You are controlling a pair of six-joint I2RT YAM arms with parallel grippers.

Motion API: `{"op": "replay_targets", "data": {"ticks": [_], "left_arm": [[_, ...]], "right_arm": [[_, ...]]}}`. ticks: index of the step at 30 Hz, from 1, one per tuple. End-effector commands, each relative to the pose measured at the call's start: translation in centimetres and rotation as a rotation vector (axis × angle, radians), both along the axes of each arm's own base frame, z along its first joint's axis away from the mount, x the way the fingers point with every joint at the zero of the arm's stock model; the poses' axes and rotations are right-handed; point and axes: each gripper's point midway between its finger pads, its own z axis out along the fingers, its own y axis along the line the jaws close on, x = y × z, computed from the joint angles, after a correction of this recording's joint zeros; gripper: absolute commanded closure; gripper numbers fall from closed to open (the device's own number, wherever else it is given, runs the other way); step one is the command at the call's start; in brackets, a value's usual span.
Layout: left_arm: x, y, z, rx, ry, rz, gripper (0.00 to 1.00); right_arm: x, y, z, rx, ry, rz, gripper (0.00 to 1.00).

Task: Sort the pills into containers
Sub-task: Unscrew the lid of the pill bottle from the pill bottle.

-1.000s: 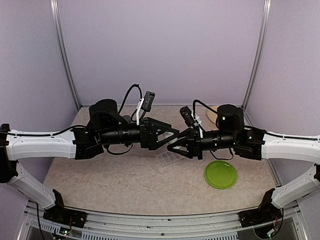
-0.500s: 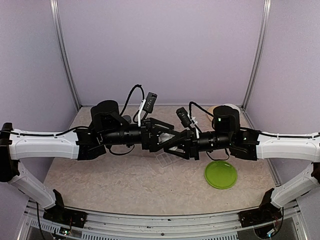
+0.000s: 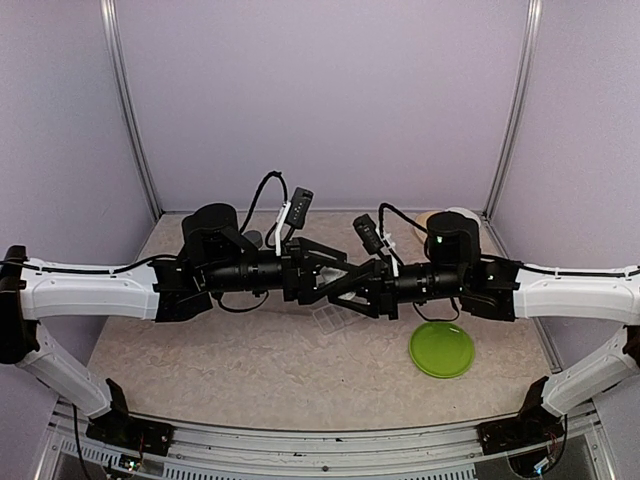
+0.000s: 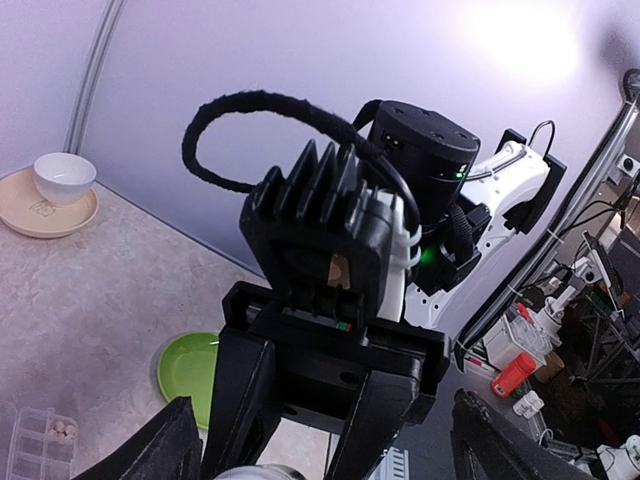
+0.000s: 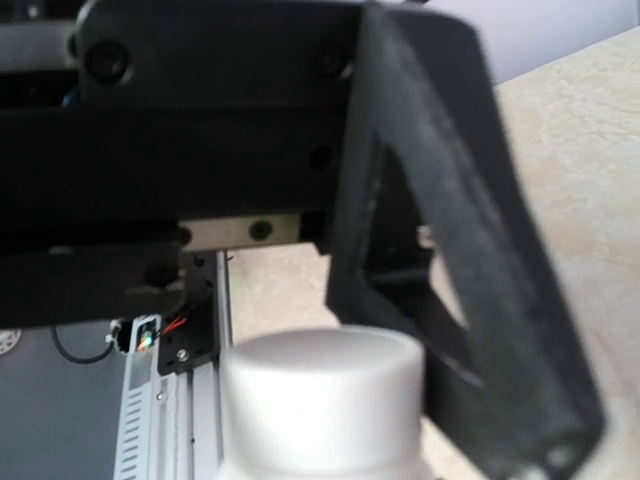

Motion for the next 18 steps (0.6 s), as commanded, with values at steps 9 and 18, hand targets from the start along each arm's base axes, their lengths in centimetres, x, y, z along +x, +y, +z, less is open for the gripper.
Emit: {"op": "replay_targets", "data": {"ticks": [9, 18], "left_arm": [[-1.0, 0.7, 0.6, -0.028, -0.025, -0.015, 0.20], [-0.9, 1.3, 0.9, -0.031, -0.021, -0.001, 0.22]], "right_arm": [[3.1, -2.8, -0.8, -0.045, 0.014, -0.161, 0.95], [3.7, -3.9, 0.0, -0.051, -0.024, -0.210, 0.95]]}}
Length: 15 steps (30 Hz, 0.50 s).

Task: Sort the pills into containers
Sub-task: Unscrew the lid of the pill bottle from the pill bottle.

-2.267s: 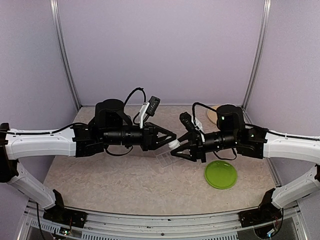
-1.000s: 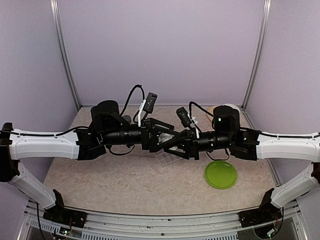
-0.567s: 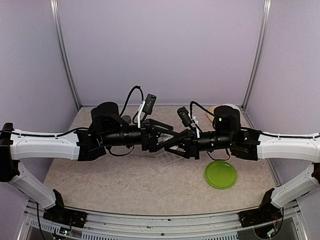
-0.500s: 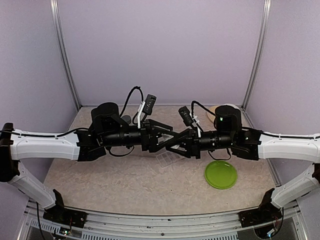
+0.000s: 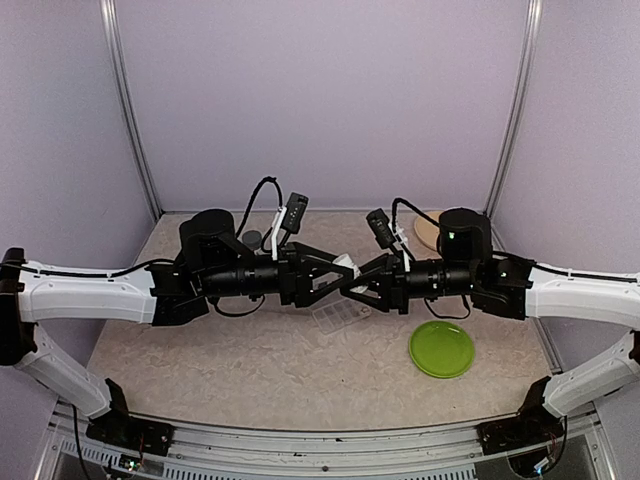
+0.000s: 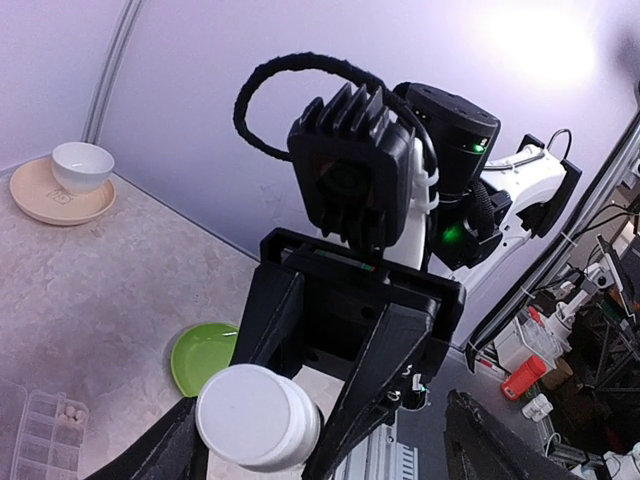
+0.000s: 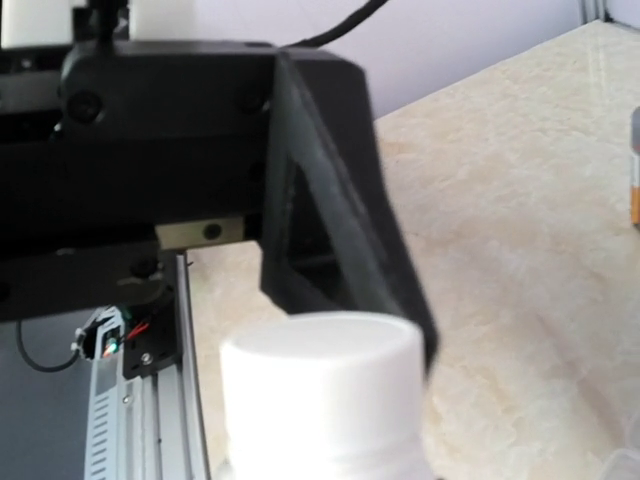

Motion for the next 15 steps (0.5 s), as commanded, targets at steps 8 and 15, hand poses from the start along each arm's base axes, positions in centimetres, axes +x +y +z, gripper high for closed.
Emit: {"op": "replay_targets", "data": {"ticks": [8, 15], "left_arm": [[-0.8, 1.3, 1.7, -0.038, -0.021, -0.009, 0.22], [2.7, 2.0, 0.7, 0.010, 0.027, 0.108, 0.19]], "right_arm": [[2.5, -2.7, 0.8, -0.027, -0.059, -0.145, 0.95], [0.1, -1.8, 1.9, 0.037, -0.096, -0.004, 0.95]]}}
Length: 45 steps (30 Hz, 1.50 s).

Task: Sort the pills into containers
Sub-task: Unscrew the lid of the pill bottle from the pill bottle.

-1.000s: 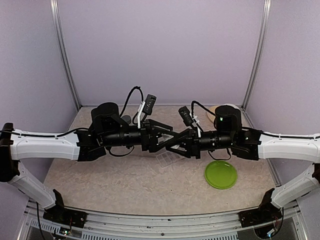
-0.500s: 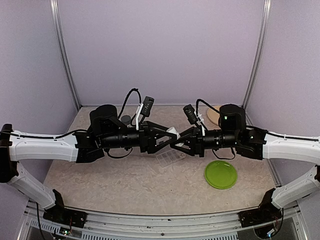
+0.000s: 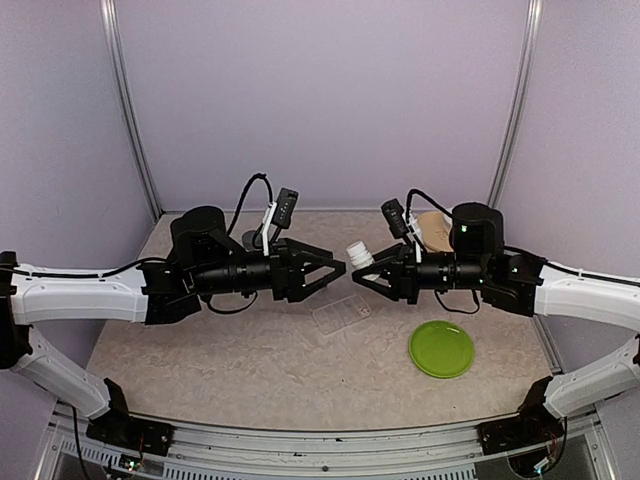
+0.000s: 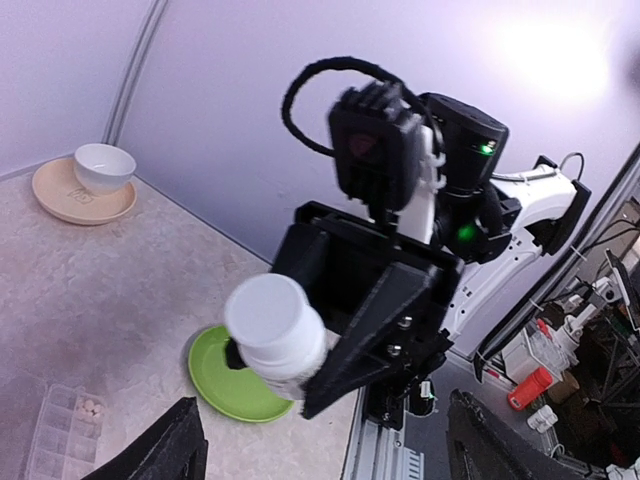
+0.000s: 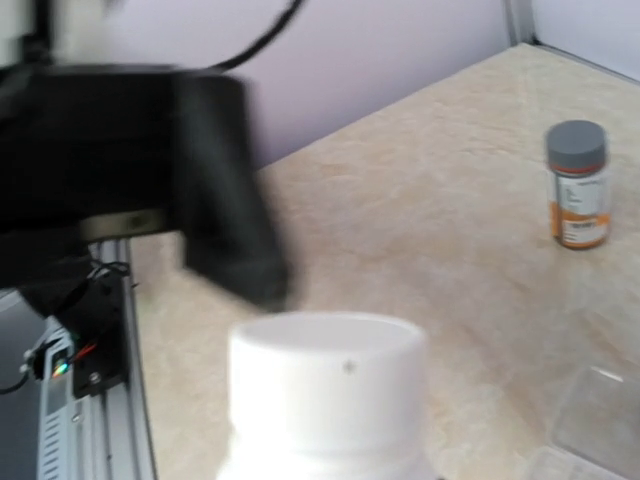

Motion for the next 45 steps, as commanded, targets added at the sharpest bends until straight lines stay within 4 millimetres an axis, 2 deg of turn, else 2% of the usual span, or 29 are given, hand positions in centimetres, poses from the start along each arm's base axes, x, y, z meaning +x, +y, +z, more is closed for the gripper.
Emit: {"op": "replay_targets", "data": {"ticks": [1, 8, 17, 22, 29, 36, 45], "left_arm": [[2.2, 0.6, 0.0, 0.023, 0.024, 0.070, 0.19], [2.2, -1.0, 0.4, 0.021, 0.011, 0.007, 0.19], [0.5, -3.0, 0.5, 0.019, -0.016, -0.077, 0.21], [0.1, -3.0, 0.5, 0.015, -0.018, -0.085, 0.25], [0.1, -2.4, 0.6, 0.014, -0.027, -0.070, 0.33], [0.0, -2.0, 0.4, 0.019, -0.026, -0.056, 0.34], [-0.1, -1.6, 0.3, 0.023, -0.024, -0.049, 0.38]], "right_arm": [[-2.0, 0.4, 1.1, 0.045, -0.043, 0.104, 0.95], [-3.4, 2.3, 0.2, 0.037, -0.027, 0.186, 0.95], [-3.8, 3.6, -0.2, 0.048, -0.008, 0.218, 0.95], [-3.4, 3.5, -0.2, 0.042, -0.012, 0.193, 0.95], [-2.4, 3.3, -1.3, 0.002, 0.003, 0.131, 0.95], [-1.4, 2.6, -1.8, -0.024, 0.006, 0.074, 0.95], [-0.4, 1.3, -1.5, -0.017, 0.006, 0.021, 0.95]]}}
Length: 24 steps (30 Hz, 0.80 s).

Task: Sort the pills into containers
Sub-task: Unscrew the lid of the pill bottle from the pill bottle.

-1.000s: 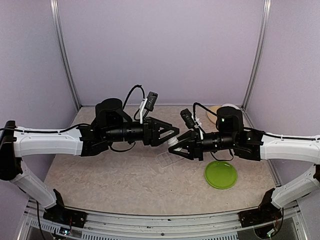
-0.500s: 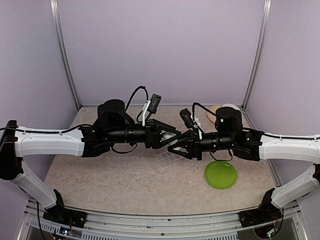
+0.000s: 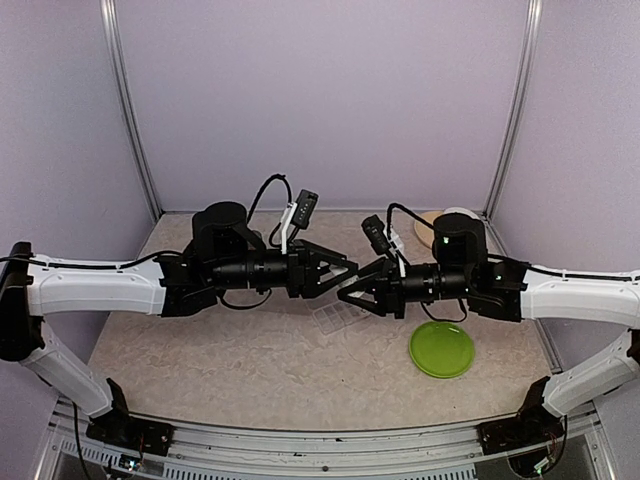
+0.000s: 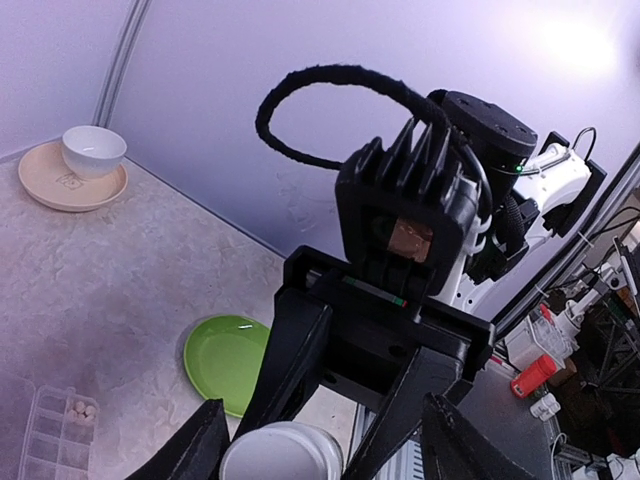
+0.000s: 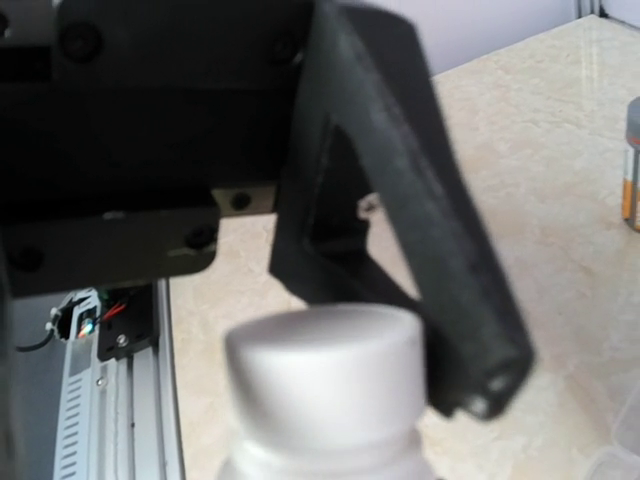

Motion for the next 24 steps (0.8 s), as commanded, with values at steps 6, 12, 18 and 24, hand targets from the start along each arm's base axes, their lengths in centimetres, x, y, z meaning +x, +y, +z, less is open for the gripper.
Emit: {"op": "replay_targets", "data": {"ticks": [6, 12, 18, 24], "left_arm": [[-0.6, 0.8, 1.5, -0.034, -0.031, -0.002, 0.42], [-0.1, 0.8, 1.1, -0.029, -0.014, 0.014, 0.58], [0.2, 0.8, 0.9, -0.026, -0.002, 0.023, 0.66], [1.3, 1.2, 0.9, -0.042, 0.057, 0.078, 0.68]], "right_arm": [[1.2, -1.1, 0.4, 0.004, -0.004, -0.061, 0.95], [0.9, -1.1, 0.3, 0.010, -0.001, -0.047, 0.95], [0.8, -1.1, 0.4, 0.012, -0.009, -0.042, 0.95], [0.4, -1.2, 0.4, 0.016, -0.050, -0.016, 0.95]]}}
